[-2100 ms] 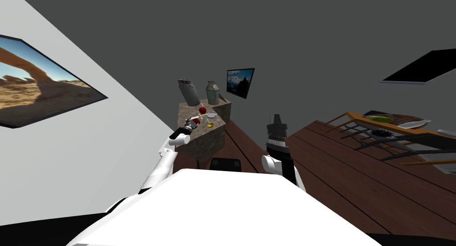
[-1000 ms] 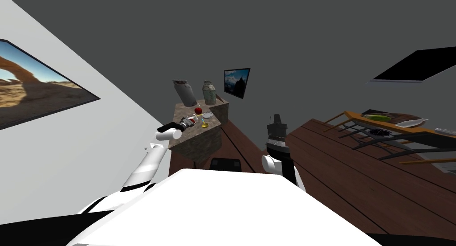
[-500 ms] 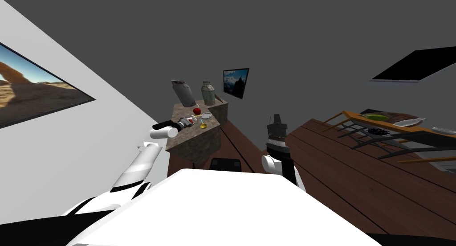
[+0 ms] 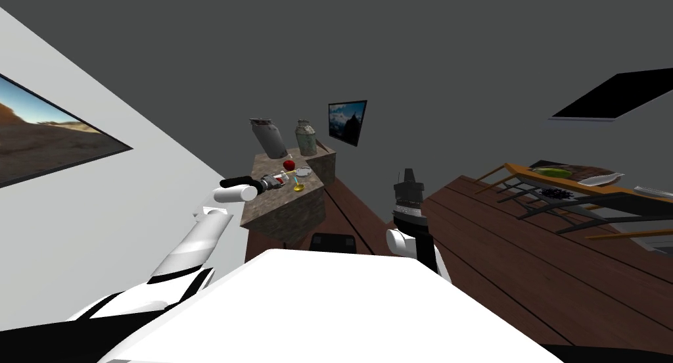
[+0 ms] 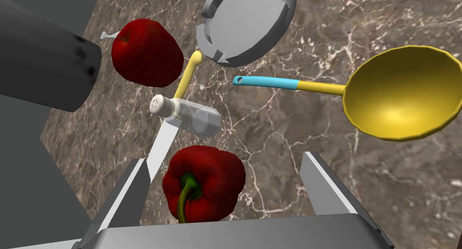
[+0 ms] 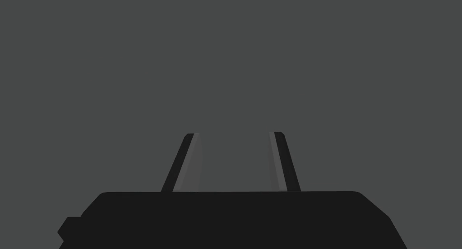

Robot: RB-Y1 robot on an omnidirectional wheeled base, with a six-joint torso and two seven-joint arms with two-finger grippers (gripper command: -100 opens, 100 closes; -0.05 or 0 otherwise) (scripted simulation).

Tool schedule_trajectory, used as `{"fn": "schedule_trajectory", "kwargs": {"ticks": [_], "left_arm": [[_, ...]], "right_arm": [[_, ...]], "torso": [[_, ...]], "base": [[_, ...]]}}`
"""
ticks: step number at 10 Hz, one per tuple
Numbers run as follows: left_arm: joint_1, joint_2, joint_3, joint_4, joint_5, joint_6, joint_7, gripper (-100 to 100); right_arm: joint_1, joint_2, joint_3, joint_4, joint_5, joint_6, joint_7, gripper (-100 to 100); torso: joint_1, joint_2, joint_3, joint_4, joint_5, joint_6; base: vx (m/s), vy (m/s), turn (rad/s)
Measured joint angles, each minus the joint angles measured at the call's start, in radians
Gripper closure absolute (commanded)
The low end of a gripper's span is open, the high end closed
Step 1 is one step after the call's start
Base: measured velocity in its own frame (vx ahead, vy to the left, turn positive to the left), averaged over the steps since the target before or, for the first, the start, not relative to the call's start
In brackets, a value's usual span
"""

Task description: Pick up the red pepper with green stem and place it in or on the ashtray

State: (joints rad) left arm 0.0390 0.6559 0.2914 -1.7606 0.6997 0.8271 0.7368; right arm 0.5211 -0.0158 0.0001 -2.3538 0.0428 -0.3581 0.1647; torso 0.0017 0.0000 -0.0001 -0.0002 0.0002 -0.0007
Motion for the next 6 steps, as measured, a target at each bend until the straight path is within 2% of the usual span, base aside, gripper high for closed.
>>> {"fn": "schedule_trajectory", "kwargs": {"ticks": [6], "left_arm": [[0.004,0.084,0.013,0.004,0.054,0.155,0.045,-100]], "right_arm": [[0.0,0.0,0.0,0.0,0.0,0.0,0.0,0]], "torso": [[0.001,0.0,0.0,0.0,0.0,0.0]], "base": [[0.047,0.012,-0.019]]}}
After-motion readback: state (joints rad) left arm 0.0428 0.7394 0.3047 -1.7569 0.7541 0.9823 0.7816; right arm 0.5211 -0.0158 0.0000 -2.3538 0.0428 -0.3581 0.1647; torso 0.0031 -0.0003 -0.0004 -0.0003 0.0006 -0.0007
